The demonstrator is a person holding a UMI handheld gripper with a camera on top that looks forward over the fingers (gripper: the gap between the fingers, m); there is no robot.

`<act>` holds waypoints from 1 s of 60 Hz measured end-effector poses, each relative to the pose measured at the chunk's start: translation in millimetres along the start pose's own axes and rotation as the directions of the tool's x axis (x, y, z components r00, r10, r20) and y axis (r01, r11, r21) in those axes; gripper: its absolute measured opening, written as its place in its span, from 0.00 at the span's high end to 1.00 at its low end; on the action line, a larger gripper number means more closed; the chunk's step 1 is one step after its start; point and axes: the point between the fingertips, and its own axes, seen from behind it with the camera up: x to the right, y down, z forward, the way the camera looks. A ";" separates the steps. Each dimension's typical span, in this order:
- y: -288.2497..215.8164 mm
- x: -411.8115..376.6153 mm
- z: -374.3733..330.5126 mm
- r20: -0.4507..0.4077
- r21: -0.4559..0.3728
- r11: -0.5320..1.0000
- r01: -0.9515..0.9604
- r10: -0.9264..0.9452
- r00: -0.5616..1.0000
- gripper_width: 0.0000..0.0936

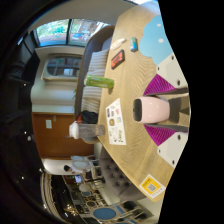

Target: Arrange mouse

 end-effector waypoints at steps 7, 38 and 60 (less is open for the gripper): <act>-92.0 77.1 -58.5 -0.117 0.207 0.978 -0.036 0.061 0.991 0.54; 84.0 276.5 -48.3 -0.311 -0.118 0.976 -0.183 0.138 0.940 0.51; 62.5 234.9 -94.8 -0.171 0.038 0.982 -0.185 0.188 0.967 0.10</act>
